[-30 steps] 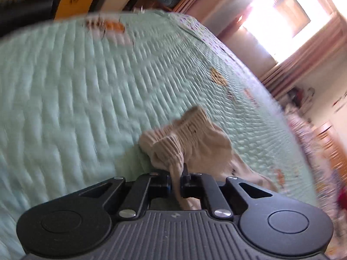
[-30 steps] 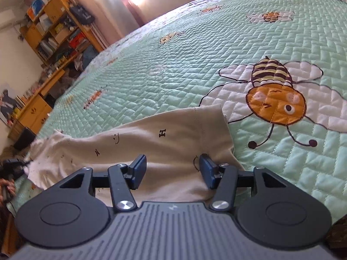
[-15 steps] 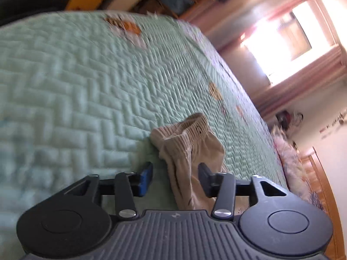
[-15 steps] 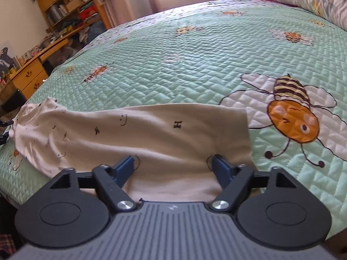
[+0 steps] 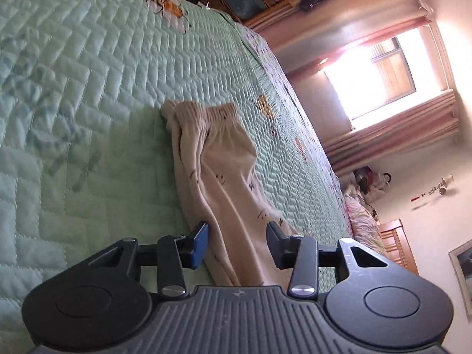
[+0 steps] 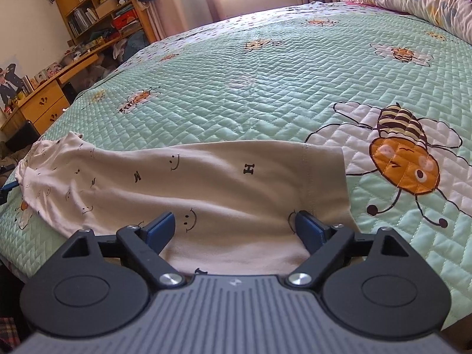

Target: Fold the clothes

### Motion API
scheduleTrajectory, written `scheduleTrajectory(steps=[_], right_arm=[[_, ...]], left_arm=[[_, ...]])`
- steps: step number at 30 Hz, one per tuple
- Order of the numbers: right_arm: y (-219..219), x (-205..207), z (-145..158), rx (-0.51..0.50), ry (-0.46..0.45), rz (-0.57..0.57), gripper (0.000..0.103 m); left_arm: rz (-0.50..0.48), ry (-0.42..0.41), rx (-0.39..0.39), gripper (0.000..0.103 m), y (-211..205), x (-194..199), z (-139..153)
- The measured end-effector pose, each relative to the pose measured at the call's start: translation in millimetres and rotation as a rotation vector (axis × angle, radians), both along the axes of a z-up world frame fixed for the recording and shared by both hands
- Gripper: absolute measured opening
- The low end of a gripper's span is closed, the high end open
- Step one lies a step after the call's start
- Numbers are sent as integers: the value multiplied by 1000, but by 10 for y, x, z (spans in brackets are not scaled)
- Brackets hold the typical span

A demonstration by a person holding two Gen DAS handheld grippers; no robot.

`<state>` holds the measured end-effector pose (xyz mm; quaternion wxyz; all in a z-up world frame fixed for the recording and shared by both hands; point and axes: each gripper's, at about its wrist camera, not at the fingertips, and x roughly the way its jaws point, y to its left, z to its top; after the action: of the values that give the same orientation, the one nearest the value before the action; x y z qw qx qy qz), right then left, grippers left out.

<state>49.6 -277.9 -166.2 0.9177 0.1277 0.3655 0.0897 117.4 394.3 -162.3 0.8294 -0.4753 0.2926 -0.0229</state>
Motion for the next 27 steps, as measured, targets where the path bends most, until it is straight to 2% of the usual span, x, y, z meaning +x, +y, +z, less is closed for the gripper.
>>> scheduleTrajectory(steps=[2, 4, 9, 12, 16, 17, 18, 19, 23, 25, 27], right_arm=[[3, -6, -6, 4, -2, -4, 90], [5, -6, -4, 3, -3, -3, 90], [-7, -16, -9, 8, -8, -2, 90], [-18, -18, -10, 13, -9, 0, 90], [-24, -38, -12, 19, -17, 4, 90], [-27, -38, -11, 21, -18, 5, 90], [-32, -39, -12, 25, -20, 4, 90], [-37, -40, -13, 30, -21, 3, 90], [-40, -46, -9, 36, -21, 1, 90], [-42, -53, -9, 38, -23, 3, 90], [-47, -60, -13, 43, -26, 3, 90]], left_arm=[[-4, 25, 7, 29, 3, 54, -2], [1, 67, 33, 7, 11, 93, -10], [22, 109, 103, 0, 53, 123, 37], [79, 124, 151, 0, 158, 87, 82], [58, 95, 138, 1, 231, 0, 176], [26, 78, 129, 5, 187, -8, 199], [-8, 62, 118, 16, 129, -10, 217], [-30, 63, 115, 22, 69, -4, 222], [-51, 117, 107, 24, -142, 31, 161], [-41, 134, 98, 32, -196, 20, 116], [-22, 157, 91, 36, -242, 6, 71]])
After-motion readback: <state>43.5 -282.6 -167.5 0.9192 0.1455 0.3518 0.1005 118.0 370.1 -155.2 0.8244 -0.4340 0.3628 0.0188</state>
